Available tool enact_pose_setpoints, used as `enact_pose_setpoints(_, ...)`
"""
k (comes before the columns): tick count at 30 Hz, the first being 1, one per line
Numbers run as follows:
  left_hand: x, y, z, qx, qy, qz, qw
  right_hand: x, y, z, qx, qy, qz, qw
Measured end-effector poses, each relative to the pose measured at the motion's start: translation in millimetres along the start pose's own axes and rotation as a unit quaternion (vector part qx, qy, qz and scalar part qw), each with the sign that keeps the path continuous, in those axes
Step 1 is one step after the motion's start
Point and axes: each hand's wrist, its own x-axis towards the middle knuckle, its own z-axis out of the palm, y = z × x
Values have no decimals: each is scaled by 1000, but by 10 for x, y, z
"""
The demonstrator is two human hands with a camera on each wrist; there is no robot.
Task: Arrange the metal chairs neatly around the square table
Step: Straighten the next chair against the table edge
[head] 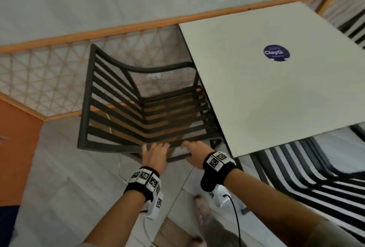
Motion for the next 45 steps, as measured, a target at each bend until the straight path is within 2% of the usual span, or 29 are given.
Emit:
enact_pose_setpoints(3, -295, 550, -282, -76, 22, 56, 995, -684, 132, -266, 27, 56, -16, 998)
enact_pose_setpoints(6, -540, 1220, -507, -146, 44, 157, 976, -1335, 511, -641, 34, 121, 3, 992)
enact_pose_setpoints(8, -662, 1700, -675, -149, 52, 215, 964, -1747, 836, -920, 37, 159, 32, 986)
enact_pose_setpoints(10, -704, 2220, -849, -127, 43, 241, 961, -2133, 1227, -1165, 25, 189, 67, 979)
enact_pose_setpoints(13, -688, 3089, -1060, -115, 27, 266, 957, -2694, 1951, -1463, 2, 229, 121, 966)
enact_pose_setpoints(16, -641, 4059, -1144, -111, 19, 281, 953, -3242, 2791, -1735, -26, 237, 167, 957)
enact_pose_setpoints(17, -610, 4215, -1163, -105, 15, 284, 953, -3315, 2944, -1785, -34, 238, 171, 956)
enact_pose_setpoints(22, -509, 5845, -1241, -106, -12, 286, 952, -4120, 4274, -2304, -66, 243, 205, 946)
enact_pose_setpoints(26, -424, 6977, -1361, -112, -22, 285, 952, -4549, 5204, -2745, -87, 247, 229, 938)
enact_pose_setpoints(32, 120, 8321, -1290, -137, -38, 255, 957, -4631, 6431, -3342, -111, 230, 213, 943)
enact_pose_setpoints(40, 1281, 9774, -1100, -154, -73, 214, 962, -4041, 8097, -4137, -132, 194, 177, 956)
enact_pose_setpoints(45, 1904, 10437, -811, -171, -145, 185, 957, -3522, 8900, -4412, -114, 144, 181, 966)
